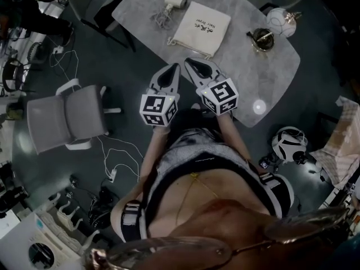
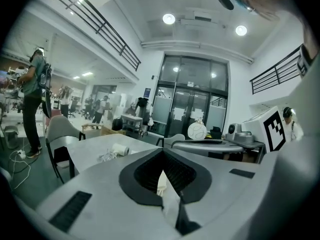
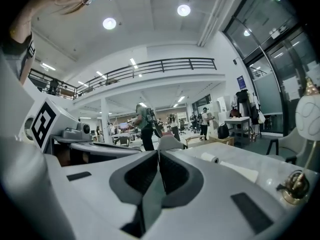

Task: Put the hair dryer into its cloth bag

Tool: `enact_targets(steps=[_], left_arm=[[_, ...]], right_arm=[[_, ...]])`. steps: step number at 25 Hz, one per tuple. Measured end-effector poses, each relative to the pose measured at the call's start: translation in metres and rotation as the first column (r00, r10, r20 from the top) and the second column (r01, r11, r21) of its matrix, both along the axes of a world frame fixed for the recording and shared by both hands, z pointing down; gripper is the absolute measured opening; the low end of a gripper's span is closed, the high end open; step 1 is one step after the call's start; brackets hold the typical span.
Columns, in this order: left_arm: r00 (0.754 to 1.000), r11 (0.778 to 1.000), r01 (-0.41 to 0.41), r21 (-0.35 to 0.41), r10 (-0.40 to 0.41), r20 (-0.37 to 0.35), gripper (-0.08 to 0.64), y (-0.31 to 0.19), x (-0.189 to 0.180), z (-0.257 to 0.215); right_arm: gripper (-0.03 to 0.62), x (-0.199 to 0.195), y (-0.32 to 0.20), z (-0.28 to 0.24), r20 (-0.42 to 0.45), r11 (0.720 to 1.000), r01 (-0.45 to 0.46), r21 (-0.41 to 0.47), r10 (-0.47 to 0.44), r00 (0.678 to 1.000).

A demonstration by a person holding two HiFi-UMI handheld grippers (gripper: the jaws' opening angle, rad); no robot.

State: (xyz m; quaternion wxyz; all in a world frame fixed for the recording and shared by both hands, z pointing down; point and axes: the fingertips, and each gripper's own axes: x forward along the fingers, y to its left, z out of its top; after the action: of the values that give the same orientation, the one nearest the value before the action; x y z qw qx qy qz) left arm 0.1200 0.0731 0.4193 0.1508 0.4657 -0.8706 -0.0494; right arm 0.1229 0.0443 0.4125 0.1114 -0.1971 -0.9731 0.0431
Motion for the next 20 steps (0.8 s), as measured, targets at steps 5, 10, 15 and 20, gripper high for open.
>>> enact_targets(steps=[5, 10, 15, 20], left_arm=[[0.998, 0.998, -0.066, -0.006, 0.066, -0.010, -0.008, -0.020, -0.001, 0.005], [0.990, 0.990, -0.138, 0.006, 0.138, -0.010, -0.008, -0.035, -0.010, 0.004], [0.979, 0.979, -0.204, 0.020, 0.205, -0.013, -0.008, -0.042, -0.030, 0.006], [0.958, 0.958, -0.285, 0.027, 0.286, -0.012, -0.008, -0.044, -0.065, 0.007]], right_arm=[[0.071, 0.003, -0.021, 0.005, -0.001, 0.997, -0.075, -0.012, 0.075, 0.997], [0.071, -0.003, -0.036, 0.006, -0.003, 0.988, -0.153, -0.009, 0.153, 0.988], [0.071, -0.020, -0.043, 0.008, -0.006, 0.976, -0.217, 0.008, 0.218, 0.976], [0.071, -0.054, -0.045, 0.012, -0.019, 0.956, -0.291, 0.021, 0.292, 0.956]])
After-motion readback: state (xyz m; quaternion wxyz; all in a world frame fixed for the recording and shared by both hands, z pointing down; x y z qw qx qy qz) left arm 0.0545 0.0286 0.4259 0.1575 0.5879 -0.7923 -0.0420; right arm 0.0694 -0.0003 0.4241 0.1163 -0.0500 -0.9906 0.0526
